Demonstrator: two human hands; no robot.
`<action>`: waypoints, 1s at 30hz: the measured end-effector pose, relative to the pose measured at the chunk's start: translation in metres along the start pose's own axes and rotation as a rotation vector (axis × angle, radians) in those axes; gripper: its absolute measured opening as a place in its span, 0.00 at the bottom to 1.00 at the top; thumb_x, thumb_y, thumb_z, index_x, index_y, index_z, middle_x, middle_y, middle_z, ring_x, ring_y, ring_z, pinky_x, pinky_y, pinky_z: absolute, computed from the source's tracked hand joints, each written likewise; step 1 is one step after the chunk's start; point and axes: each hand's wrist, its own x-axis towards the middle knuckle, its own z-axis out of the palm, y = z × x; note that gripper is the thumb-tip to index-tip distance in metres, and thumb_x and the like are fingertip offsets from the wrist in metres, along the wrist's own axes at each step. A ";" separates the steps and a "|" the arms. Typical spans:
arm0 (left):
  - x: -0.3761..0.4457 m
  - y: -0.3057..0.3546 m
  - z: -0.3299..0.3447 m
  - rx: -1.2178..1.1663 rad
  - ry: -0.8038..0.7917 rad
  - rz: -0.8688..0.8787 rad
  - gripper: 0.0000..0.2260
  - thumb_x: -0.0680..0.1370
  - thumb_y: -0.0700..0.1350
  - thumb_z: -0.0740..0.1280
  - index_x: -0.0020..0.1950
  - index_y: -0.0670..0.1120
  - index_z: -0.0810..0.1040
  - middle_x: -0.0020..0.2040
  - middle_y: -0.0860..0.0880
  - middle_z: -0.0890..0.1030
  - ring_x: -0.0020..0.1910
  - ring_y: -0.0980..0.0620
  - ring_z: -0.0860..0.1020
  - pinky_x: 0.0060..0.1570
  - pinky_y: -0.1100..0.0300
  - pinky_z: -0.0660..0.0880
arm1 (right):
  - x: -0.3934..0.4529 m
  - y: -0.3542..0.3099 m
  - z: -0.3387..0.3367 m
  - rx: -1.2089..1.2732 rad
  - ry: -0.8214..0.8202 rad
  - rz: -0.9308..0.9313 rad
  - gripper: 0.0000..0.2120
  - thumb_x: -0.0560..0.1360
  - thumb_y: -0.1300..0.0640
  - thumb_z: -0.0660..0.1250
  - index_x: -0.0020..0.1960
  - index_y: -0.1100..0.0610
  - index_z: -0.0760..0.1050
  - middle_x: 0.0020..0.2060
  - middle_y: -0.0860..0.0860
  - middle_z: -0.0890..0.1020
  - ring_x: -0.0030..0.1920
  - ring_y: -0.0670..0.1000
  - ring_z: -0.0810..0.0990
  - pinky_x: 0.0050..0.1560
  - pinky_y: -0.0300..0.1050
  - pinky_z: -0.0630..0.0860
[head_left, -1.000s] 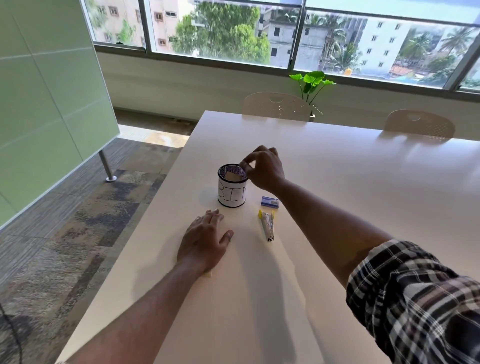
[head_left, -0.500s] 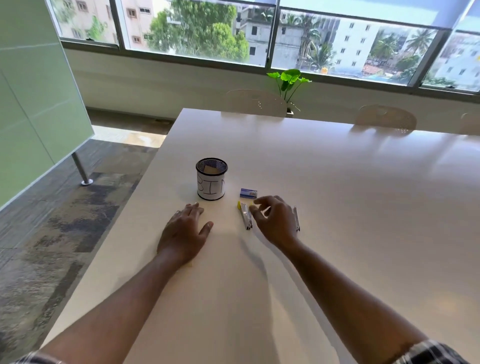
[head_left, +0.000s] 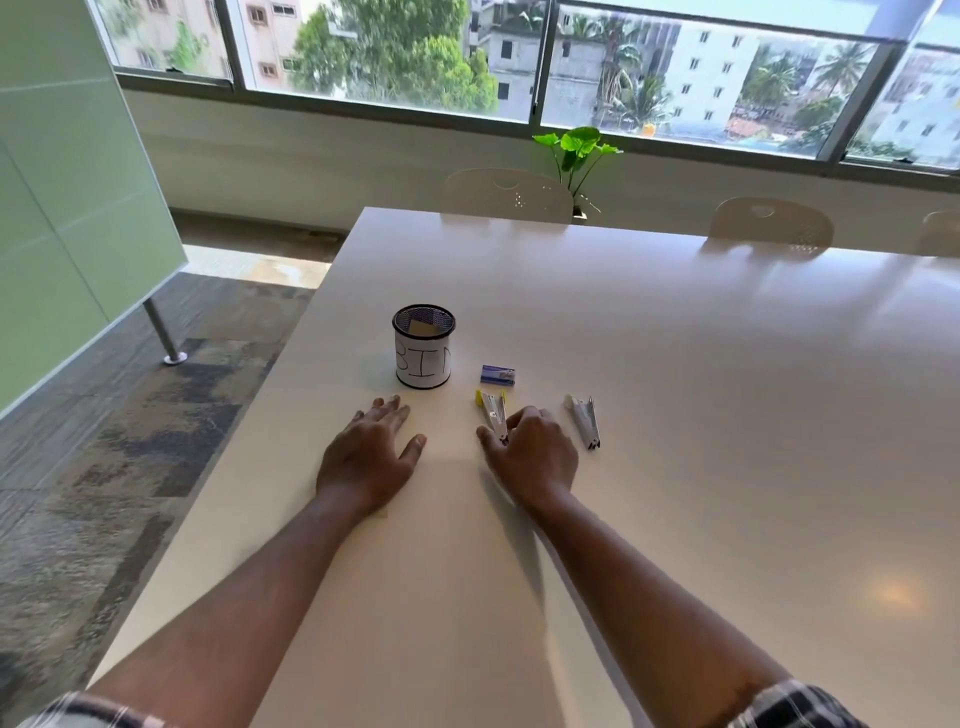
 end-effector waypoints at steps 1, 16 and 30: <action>0.000 0.000 0.000 0.000 -0.009 0.002 0.28 0.83 0.58 0.61 0.80 0.49 0.67 0.83 0.52 0.62 0.82 0.55 0.58 0.80 0.58 0.52 | -0.001 0.001 0.000 0.010 0.008 0.002 0.19 0.73 0.35 0.68 0.50 0.50 0.79 0.48 0.50 0.82 0.49 0.56 0.82 0.48 0.48 0.77; 0.005 0.008 -0.002 0.159 -0.020 0.064 0.27 0.84 0.57 0.57 0.81 0.46 0.65 0.83 0.47 0.62 0.82 0.49 0.59 0.81 0.54 0.54 | -0.038 0.022 -0.017 0.384 -0.102 -0.060 0.06 0.80 0.44 0.69 0.48 0.45 0.78 0.39 0.39 0.76 0.39 0.39 0.74 0.38 0.42 0.67; -0.033 0.044 0.014 -0.662 0.217 0.248 0.12 0.81 0.38 0.69 0.65 0.44 0.78 0.51 0.49 0.83 0.45 0.60 0.82 0.49 0.63 0.78 | -0.039 0.020 -0.019 0.359 -0.208 -0.259 0.11 0.85 0.53 0.60 0.51 0.53 0.80 0.47 0.49 0.81 0.44 0.52 0.78 0.42 0.47 0.70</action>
